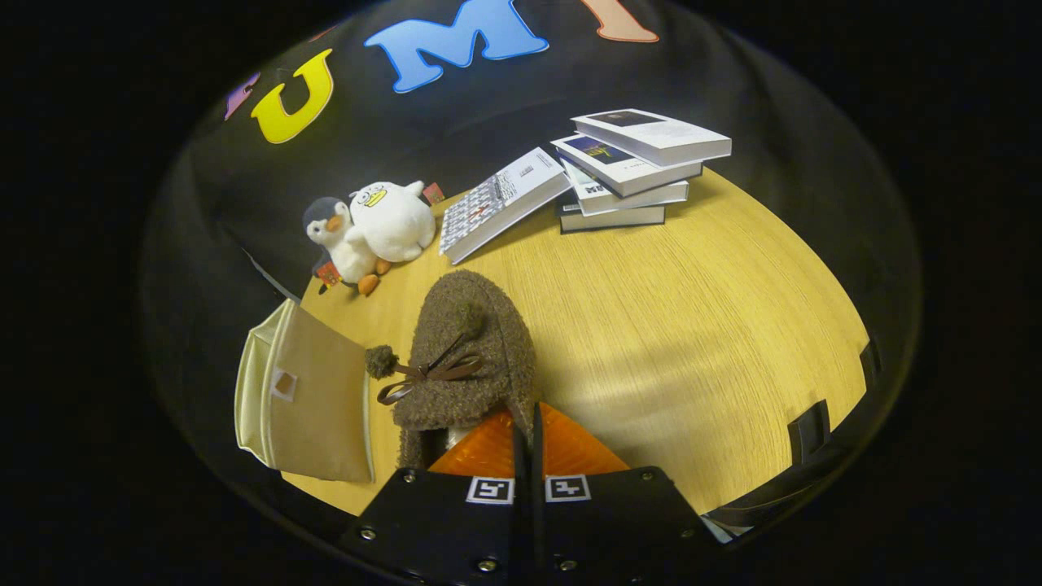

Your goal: Open the storage box then place both shoes into the box .Put the left shoe in first, then the right shoe, with the right side of both shoes facing outward in a uniform manner.

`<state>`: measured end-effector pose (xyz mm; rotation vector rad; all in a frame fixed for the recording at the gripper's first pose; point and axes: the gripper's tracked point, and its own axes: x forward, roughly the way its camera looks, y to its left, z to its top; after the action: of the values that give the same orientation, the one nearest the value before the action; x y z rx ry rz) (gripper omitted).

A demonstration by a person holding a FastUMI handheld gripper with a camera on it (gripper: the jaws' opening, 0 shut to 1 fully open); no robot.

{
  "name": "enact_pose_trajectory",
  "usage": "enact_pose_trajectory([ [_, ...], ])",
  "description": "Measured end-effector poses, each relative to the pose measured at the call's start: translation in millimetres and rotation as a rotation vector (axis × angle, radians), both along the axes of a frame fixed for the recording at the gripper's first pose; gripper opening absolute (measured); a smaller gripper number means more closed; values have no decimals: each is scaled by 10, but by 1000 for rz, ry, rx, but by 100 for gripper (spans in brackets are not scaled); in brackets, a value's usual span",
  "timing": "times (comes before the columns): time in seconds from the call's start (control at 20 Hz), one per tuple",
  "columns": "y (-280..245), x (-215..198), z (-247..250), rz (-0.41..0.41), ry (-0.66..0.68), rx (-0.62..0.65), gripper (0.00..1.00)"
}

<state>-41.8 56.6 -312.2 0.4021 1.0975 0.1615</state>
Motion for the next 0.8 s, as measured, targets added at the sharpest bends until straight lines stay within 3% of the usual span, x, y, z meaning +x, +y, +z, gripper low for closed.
enact_pose_trajectory([
  [0.4,622,188,565,-8,-34,110,0],
  [0.8,1447,308,922,56,-57,160,0],
])
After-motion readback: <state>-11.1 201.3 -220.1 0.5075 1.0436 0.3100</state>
